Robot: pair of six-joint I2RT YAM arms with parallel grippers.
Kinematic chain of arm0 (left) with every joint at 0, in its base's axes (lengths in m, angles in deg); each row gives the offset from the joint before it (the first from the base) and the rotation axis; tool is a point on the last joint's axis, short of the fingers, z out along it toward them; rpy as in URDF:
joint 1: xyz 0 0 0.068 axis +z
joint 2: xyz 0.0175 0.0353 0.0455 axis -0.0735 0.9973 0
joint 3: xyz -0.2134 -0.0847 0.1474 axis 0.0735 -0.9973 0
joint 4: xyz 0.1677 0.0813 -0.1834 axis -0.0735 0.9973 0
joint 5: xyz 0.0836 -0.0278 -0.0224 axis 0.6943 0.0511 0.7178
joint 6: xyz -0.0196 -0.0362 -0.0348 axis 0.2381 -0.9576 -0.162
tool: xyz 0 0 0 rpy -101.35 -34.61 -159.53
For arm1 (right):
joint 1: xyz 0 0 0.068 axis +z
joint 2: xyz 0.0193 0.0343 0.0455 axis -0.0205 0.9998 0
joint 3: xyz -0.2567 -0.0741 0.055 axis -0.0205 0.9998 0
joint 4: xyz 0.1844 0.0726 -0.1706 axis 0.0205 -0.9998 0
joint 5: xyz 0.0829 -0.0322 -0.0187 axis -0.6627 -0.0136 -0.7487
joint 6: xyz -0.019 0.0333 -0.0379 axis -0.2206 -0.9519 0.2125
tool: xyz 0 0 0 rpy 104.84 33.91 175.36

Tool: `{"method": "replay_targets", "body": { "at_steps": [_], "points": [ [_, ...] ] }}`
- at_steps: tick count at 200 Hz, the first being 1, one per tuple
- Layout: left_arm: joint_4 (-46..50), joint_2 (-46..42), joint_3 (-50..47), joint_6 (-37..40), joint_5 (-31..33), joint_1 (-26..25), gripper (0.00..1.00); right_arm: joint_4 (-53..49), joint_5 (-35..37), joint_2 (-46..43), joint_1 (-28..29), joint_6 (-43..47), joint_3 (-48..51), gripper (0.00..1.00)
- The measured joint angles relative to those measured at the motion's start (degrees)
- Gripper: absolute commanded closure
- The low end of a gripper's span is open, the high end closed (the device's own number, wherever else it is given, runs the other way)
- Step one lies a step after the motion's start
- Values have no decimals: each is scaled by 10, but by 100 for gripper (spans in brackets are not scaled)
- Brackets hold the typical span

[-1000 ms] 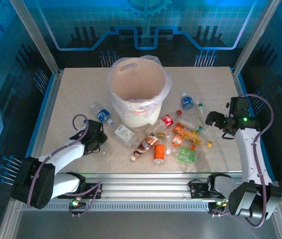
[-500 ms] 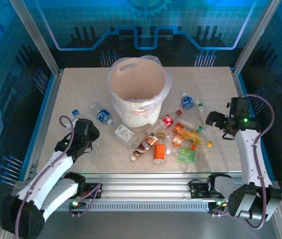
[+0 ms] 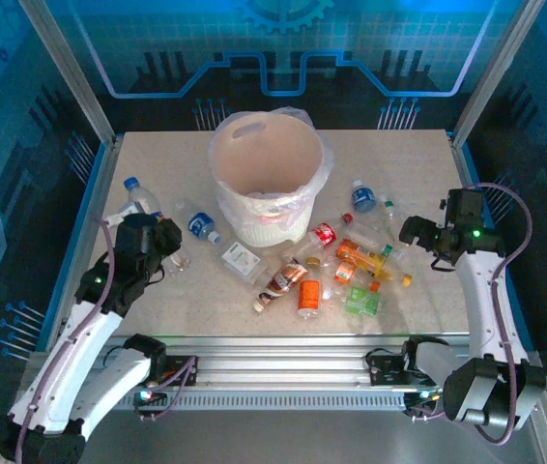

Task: Put the plastic bottles in the bin

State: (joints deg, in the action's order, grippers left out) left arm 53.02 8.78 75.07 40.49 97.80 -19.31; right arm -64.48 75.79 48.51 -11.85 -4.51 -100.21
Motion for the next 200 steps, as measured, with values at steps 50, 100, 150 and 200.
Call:
{"method": "replay_targets", "body": {
  "at_steps": [50, 100, 150, 200],
  "points": [
    [-23, 12, 76, 40, -1, 0, 90, 0, 0, 0, 0, -3, 0, 0],
    [-85, 64, 143, 68, -28, -1, 91, 0, 1, 0, 0, -5, 1, 0],
    [-144, 131, 212, 90, -75, -42, 90, 0, 9, -2, 0, -9, 5, 0],
    [-187, 198, 275, 123, -107, -95, 90, 0, 11, -7, 0, -11, 5, 0]
  ]
}}
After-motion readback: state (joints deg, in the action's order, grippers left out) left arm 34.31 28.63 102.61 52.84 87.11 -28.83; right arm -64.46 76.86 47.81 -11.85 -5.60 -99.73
